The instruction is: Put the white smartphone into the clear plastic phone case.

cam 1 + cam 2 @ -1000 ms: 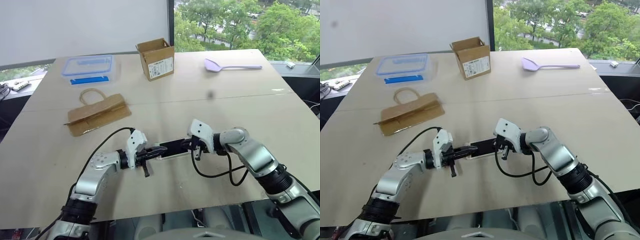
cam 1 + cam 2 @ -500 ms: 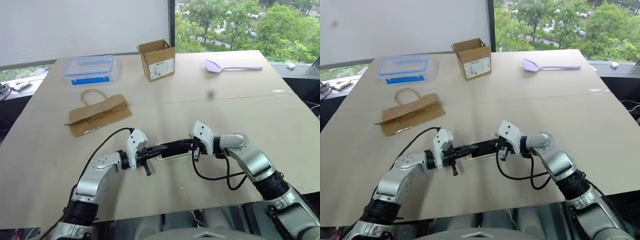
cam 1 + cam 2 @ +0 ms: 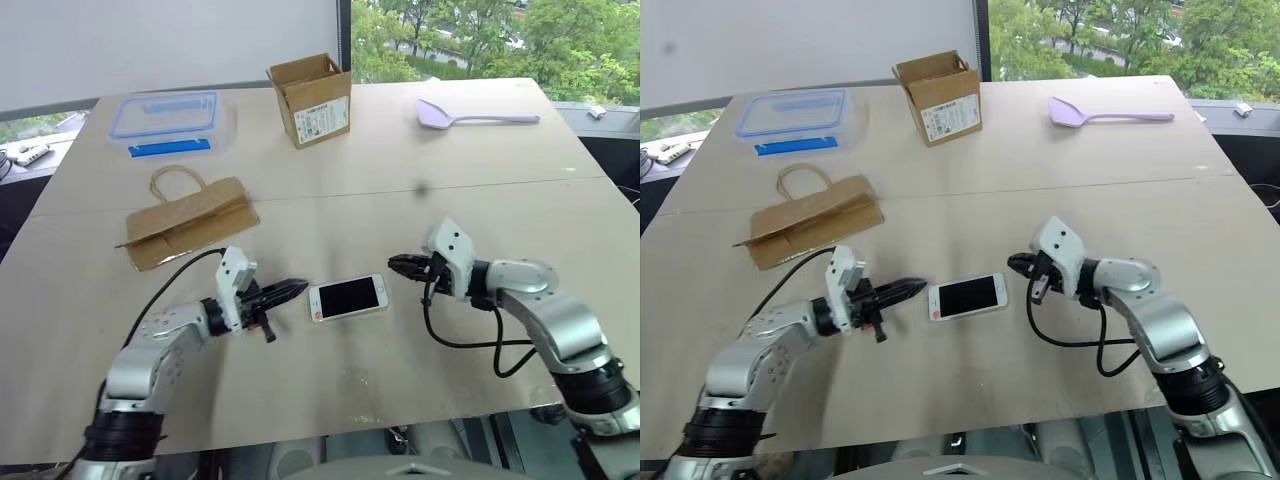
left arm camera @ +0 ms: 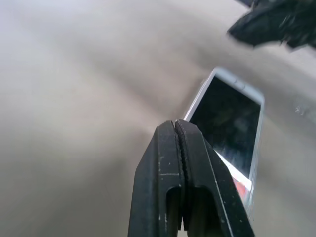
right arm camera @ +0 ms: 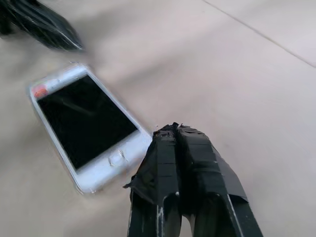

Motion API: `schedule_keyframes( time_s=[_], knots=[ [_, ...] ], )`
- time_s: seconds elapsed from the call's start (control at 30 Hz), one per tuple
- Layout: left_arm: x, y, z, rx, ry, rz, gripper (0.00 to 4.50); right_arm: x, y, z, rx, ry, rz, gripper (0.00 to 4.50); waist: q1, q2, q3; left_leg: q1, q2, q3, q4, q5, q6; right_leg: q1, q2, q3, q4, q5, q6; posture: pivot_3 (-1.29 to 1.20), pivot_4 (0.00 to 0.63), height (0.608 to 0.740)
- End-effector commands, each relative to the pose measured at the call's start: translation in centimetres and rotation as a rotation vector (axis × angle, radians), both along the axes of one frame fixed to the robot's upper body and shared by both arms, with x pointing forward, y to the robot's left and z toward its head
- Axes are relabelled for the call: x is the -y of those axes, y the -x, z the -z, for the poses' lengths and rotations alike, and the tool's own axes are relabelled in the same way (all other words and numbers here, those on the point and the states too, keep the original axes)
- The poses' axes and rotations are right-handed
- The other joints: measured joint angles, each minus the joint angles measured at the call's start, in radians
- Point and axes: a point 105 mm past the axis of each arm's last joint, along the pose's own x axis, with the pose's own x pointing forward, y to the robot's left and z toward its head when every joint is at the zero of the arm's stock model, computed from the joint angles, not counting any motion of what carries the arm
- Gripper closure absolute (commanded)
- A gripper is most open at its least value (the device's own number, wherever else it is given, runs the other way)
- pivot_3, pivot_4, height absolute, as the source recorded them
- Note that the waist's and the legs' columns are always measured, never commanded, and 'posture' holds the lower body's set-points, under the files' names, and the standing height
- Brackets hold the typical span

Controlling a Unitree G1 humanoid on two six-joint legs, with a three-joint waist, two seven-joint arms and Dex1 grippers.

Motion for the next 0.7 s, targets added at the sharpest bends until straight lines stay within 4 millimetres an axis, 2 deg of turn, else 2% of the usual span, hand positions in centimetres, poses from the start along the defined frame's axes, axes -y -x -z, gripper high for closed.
schedule_keyframes(
  time_s=[0.03,0.13,0.3,0.5,0.7],
  knots=[
    [-0.2,0.5,0.1,0.033,-0.039,0.057,4.5,0.6,0.9,-0.2,0.021,0.058,-0.022,4.43,0.004,-0.001,0.002,0.0,0.0,0.0,0.0,0.0,0.0,0.0,0.0,0.0,0.0,-0.001,-0.001,0.0,0.15,0.74],
    [-0.1,0.8,0.6,0.03,-0.062,0.075,4.5,1.2,1.7,1.0,-0.016,0.109,-0.034,4.43,0.005,-0.002,0.003,0.0,0.0,0.0,0.001,0.0,0.0,0.0,0.0,0.0,0.0,-0.001,-0.001,0.0,0.15,0.74],
    [0.7,0.7,0.8,0.037,-0.073,0.095,4.5,0.4,2.1,1.9,-0.035,0.121,-0.064,4.43,0.0,-0.003,0.003,0.0,0.0,0.0,0.001,0.0,0.0,0.0,0.0,0.0,0.001,-0.001,-0.001,0.0,0.15,0.74],
    [1.4,0.7,0.7,0.041,-0.068,0.107,4.5,-1.3,2.2,1.9,-0.042,0.1,-0.111,4.43,0.003,-0.003,0.003,-0.001,0.0,0.0,0.005,0.0,0.0,0.001,0.0,0.0,0.001,0.0,0.0,0.0,0.15,0.74],
    [1.7,0.7,0.6,0.044,-0.066,0.113,4.5,-1.9,2.1,2.1,-0.037,0.109,-0.136,4.43,0.004,-0.003,0.003,-0.001,0.0,0.0,0.008,0.0,0.0,0.002,0.0,0.0,0.001,0.0,0.0,0.0,0.15,0.74]
  ],
)
